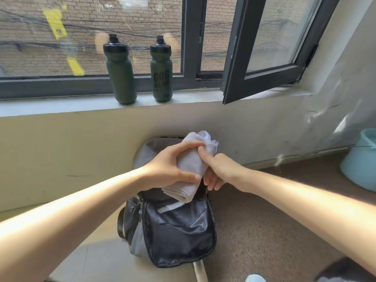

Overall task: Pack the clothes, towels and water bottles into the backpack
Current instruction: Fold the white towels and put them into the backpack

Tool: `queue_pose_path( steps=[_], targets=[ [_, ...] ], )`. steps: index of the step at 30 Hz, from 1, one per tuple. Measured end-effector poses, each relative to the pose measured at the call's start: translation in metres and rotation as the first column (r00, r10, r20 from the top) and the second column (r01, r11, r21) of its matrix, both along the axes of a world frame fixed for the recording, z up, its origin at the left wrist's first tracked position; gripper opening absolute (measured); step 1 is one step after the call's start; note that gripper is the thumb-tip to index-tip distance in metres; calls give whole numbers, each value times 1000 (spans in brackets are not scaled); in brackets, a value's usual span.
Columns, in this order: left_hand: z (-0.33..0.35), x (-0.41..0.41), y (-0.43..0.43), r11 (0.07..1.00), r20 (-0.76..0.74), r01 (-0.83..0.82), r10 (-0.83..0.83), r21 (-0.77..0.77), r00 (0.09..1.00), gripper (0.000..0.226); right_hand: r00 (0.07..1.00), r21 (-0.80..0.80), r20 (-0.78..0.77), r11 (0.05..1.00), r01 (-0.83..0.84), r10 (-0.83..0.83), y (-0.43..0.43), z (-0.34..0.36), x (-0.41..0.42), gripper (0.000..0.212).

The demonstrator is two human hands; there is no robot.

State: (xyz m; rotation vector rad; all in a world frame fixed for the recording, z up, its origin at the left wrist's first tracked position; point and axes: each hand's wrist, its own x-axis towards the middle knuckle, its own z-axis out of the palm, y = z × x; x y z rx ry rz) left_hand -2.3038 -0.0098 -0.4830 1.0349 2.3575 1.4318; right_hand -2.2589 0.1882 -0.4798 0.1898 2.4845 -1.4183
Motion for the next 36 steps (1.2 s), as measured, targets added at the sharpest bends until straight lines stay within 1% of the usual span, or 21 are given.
queue_pose_path(
  steps=[2, 3, 5, 6, 8, 10, 12, 14, 17, 19, 20, 21, 22, 24, 25, 26, 28, 30, 32, 34, 36],
  targets=[
    [-13, -10, -10, 967, -178, -46, 1, -249, 984, 83, 995, 97, 55, 991, -91, 86, 8, -13, 0, 67],
    [-19, -14, -16, 917, -249, -88, -13, -390, 968, 82, 990, 150, 82, 980, -127, 116, 13, -21, -1, 58],
    [-32, -23, -26, 767, -369, -167, -95, -619, 925, 78, 979, 255, 130, 948, -189, 160, 21, -36, -2, 45],
    [-39, -27, -30, 710, -413, -185, -162, -680, 896, 75, 974, 298, 148, 931, -212, 174, 25, -44, -2, 40],
    [-58, -35, -34, 640, -469, -184, -308, -746, 828, 71, 964, 357, 192, 901, -245, 186, 32, -62, -4, 34],
    [-84, -42, -33, 595, -493, -188, -403, -781, 771, 74, 953, 413, 237, 868, -276, 190, 38, -85, -7, 32],
    [-115, -45, -27, 583, -524, -213, -439, -784, 730, 72, 942, 443, 283, 847, -295, 180, 42, -113, -12, 34],
    [-148, -43, -18, 601, -557, -224, -450, -767, 698, 63, 941, 396, 314, 883, -251, 126, 43, -142, -16, 45],
    [-202, -30, -4, 564, -488, -180, -462, -806, 741, 70, 958, 235, 288, 970, -60, -10, 38, -190, -14, 84],
    [-228, -22, 0, 551, -431, -167, -393, -818, 813, 66, 940, 46, 325, 995, 91, -101, 32, -222, -7, 116],
    [-238, -20, 2, 561, -408, -169, -332, -810, 850, 65, 921, -26, 362, 987, 160, -140, 29, -239, -2, 126],
    [-245, -21, 3, 572, -389, -171, -284, -802, 876, 66, 902, -67, 397, 975, 212, -169, 25, -253, 3, 127],
    [-250, -24, 4, 574, -372, -169, -257, -801, 892, 67, 889, -91, 420, 967, 239, -180, 21, -264, 9, 113],
    [-255, -32, 5, 555, -346, -158, -251, -817, 904, 70, 896, -125, 394, 954, 271, -202, 13, -278, 15, 57],
    [-256, -37, 5, 537, -344, -163, -255, -828, 904, 71, 902, -151, 373, 946, 288, -215, 10, -282, 16, 36],
    [-256, -40, 4, 514, -349, -177, -259, -839, 901, 71, 909, -182, 358, 939, 292, -214, 9, -283, 17, 25],
    [-256, -47, 5, 475, -353, -201, -256, -856, 900, 65, 918, -215, 355, 940, 267, -180, 10, -279, 16, 21],
    [-255, -55, 6, 470, -331, -193, -231, -861, 915, 64, 920, -226, 360, 943, 246, -154, 15, -275, 15, 21],
    [-254, -63, 5, 499, -293, -158, -203, -852, 934, 69, 923, -219, 353, 946, 241, -154, 18, -271, 17, 23],
    [-253, -68, 3, 538, -253, -115, -189, -835, 949, 68, 924, -208, 342, 945, 253, -172, 19, -269, 17, 26],
    [-253, -68, 1, 552, -213, -76, -188, -831, 959, 69, 930, -175, 326, 955, 238, -172, 20, -266, 15, 30]
  ],
)
